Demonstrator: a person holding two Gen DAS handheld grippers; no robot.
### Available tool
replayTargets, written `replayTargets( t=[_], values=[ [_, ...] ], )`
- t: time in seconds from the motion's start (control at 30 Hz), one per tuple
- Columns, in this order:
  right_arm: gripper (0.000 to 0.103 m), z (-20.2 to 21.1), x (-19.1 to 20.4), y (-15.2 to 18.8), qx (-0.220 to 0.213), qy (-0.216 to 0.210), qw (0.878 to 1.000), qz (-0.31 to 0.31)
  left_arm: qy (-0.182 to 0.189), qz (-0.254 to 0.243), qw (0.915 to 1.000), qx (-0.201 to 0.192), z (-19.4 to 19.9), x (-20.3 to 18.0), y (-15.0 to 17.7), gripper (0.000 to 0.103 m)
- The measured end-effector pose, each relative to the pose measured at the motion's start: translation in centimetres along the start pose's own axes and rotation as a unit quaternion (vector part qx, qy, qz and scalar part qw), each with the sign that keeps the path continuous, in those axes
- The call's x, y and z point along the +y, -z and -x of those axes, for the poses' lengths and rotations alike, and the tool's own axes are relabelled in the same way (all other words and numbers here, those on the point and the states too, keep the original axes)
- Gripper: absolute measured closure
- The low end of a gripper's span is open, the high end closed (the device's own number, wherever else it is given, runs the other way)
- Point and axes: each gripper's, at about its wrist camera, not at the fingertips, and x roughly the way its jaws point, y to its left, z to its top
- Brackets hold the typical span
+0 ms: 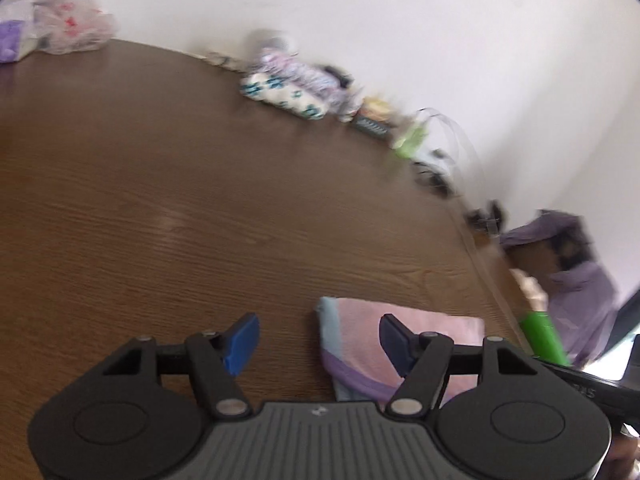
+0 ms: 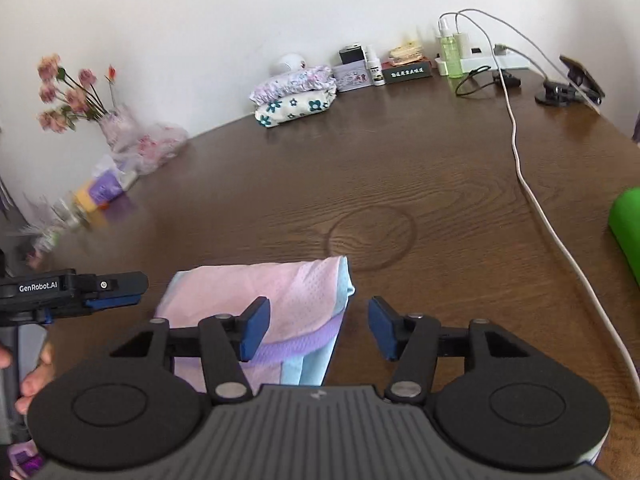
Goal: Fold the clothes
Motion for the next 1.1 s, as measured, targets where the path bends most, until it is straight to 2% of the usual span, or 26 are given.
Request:
replayTargets(
  t=[0.13,0.23,0.37,0.53,0.63,0.73,0.8,0.83,0.87,0.9,0.97,1.1],
  values=[
    [0.046,-1.3,0.9,0.4,0.010,0.016,1.000,0.008,-0.003,-0.007,0.9999,0.007,-0.6,-1.3,0.6,0.037],
    [0.049,-1.5,1.3,1.0,0.008,0.023,0.999,0.035,-0.006,-0.008,0.9999,0.009,-0.8,-2.0,1.2,0.041],
    [0.053,-1.2,1.3,1.5,0.003,0.028,0.998,0.051,-0.008,-0.008,0.9999,0.012,-1.1,-2.9,1.8,0.065],
    [0.053,-0.7,0.9,1.5,0.006,0.033,0.999,0.032,-0.016,-0.020,0.9994,0.024,-0.9,-3.6,2.1,0.069],
    [0.053,-0.4,0.1,1.1,0.018,0.006,0.999,-0.028,-0.022,-0.026,0.9991,0.024,-0.8,-3.9,2.3,0.069],
    [0.054,-0.5,1.0,1.5,0.018,0.006,1.000,-0.020,-0.031,-0.044,0.9983,0.021,-0.8,-4.5,2.6,0.069],
    [0.064,-0.5,2.2,2.1,0.009,0.029,0.999,0.010,-0.032,-0.054,0.9979,0.018,-0.8,-4.7,2.8,0.069],
    [0.081,-0.5,2.2,2.2,0.005,0.036,0.999,0.012,-0.030,-0.057,0.9978,0.017,-0.9,-4.7,2.9,0.070],
    [0.089,-0.5,2.2,2.4,0.001,0.044,0.999,0.013,-0.024,-0.055,0.9980,0.018,-0.9,-4.6,2.9,0.077],
    [0.090,-0.4,2.1,2.5,-0.001,0.041,0.999,0.012,-0.018,-0.052,0.9983,0.020,-0.9,-4.5,3.0,0.084],
    [0.097,-0.3,1.8,2.5,-0.003,0.038,0.999,0.013,-0.010,-0.047,0.9986,0.023,-1.0,-4.4,3.1,0.087],
    [0.100,-0.3,1.9,2.6,-0.008,0.036,0.999,0.019,-0.013,-0.060,0.9981,0.009,-0.7,-5.0,3.3,0.098]
  ],
)
